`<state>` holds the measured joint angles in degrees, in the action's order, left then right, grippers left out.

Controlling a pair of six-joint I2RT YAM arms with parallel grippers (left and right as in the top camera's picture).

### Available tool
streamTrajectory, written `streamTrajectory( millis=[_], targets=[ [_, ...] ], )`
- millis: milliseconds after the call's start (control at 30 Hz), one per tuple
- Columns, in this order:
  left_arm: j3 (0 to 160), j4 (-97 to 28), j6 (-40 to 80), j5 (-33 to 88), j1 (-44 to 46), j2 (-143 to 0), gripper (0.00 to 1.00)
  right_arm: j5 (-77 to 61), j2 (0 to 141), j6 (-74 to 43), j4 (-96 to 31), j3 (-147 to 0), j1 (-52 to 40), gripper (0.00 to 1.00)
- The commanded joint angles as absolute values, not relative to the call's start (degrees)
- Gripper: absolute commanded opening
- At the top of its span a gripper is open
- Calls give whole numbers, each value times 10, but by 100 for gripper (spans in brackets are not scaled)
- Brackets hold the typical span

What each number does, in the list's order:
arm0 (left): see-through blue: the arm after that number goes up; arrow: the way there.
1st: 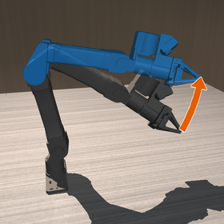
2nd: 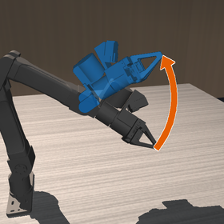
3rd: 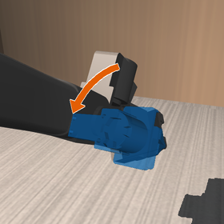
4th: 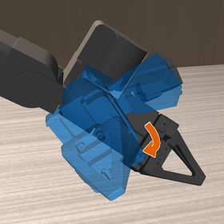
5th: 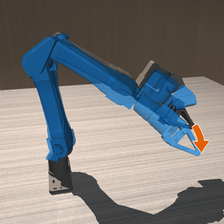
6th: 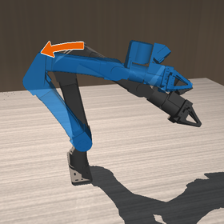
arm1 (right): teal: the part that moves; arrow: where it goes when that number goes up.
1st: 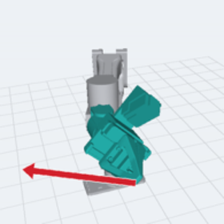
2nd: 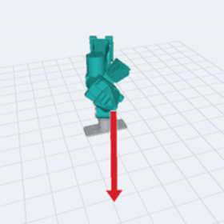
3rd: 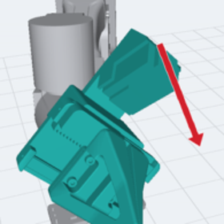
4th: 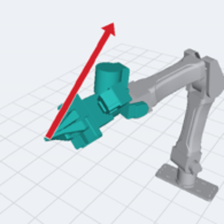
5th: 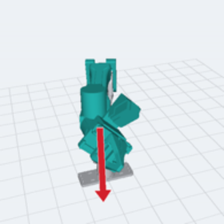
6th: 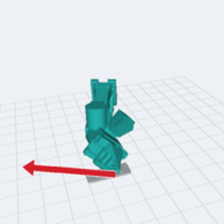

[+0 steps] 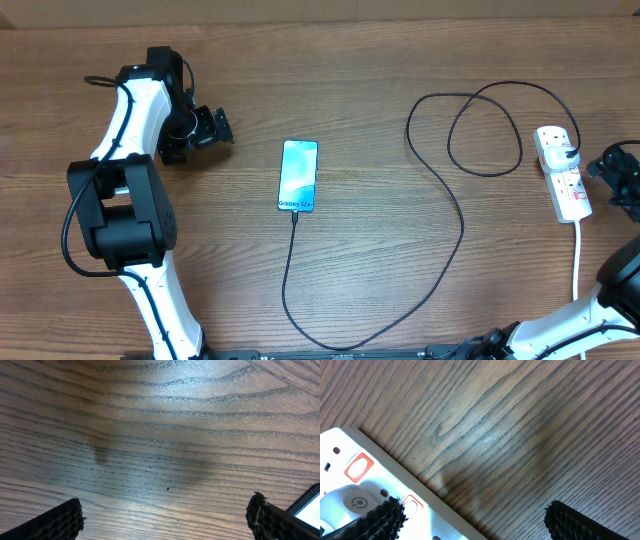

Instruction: Plug charger to phone and switch on socket

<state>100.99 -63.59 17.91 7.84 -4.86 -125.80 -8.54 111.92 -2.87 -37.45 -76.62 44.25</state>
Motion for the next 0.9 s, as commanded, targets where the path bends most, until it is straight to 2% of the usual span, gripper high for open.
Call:
streamTrajectory(
  millis=[0,467,867],
  targets=[
    [1021,-635,184,70,-45,-1262,100,-82,1107,-31,-376,-771,431,91],
    [1021,-634,184,70,-45,-1262,100,-44,1112,-29,-367,-756,416,93],
    [1021,-634,184,70,-45,-1262,100,-39,1113,-29,-311,-719,416,94]
  ],
)
